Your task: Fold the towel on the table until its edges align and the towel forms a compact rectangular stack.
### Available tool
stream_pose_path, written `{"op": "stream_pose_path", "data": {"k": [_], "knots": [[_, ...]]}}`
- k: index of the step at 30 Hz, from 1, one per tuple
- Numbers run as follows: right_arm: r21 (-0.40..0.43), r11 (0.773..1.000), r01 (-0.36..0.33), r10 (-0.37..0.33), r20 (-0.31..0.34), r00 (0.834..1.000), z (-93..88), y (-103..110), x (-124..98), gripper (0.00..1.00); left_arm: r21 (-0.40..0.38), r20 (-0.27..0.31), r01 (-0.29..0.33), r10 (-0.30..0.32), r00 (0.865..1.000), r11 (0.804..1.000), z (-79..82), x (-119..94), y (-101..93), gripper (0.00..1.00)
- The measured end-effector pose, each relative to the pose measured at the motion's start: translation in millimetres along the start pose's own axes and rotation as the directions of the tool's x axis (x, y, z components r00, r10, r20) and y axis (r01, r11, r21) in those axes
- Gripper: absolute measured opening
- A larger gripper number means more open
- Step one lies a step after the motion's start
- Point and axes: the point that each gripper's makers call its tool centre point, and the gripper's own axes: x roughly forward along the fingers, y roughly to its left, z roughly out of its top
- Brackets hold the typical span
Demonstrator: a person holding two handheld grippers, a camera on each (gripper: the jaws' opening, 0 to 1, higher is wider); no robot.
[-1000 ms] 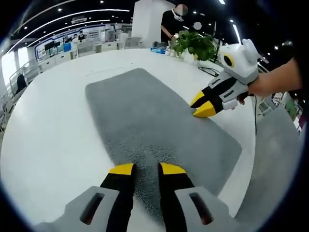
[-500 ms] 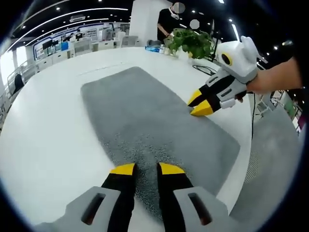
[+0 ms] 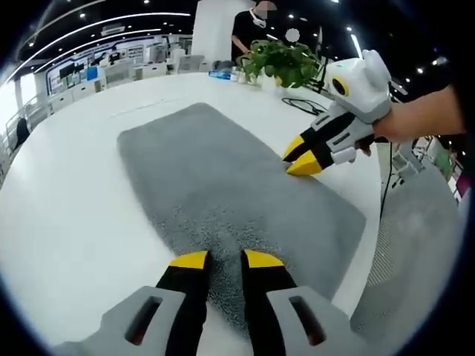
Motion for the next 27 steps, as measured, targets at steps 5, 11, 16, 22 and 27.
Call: {"op": "stream_pose_path", "data": {"k": [5, 11, 16, 22, 27], "knots": [[0.004, 1.0, 0.01, -0.01, -0.005, 1.0, -11.1, -8.5, -7.2, 0.09, 0.01, 0.0, 0.002, -0.002, 1.0, 1.0, 5.7, 7.8, -10.0, 0.17], [0.016, 1.0, 0.023, -0.023, 0.01, 1.0, -21.0, -16.5, -13.3, 0.09, 0.032, -0.003, 0.0, 0.001, 1.0, 1.0, 11.3, 15.9, -18.4, 0.17], [0.007, 0.999, 0.049, -0.049, 0.004, 0.999, -28.2, -22.9, -20.5, 0.09, 0.042, -0.006, 0.004, -0.003, 1.0, 0.999, 18.4, 24.4, -26.7, 0.17], [0.005, 0.997, 0.082, -0.082, 0.005, 0.997, -37.3, -34.3, -27.4, 0.09, 0.044, 0.001, 0.004, -0.004, 1.0, 0.999, 25.1, 33.4, -38.0, 0.18], [0.014, 0.996, 0.088, -0.088, 0.008, 0.996, -38.7, -37.7, -28.7, 0.1, 0.03, -0.006, -0.009, 0.01, 1.0, 1.0, 27.5, 35.0, -38.6, 0.19]]}}
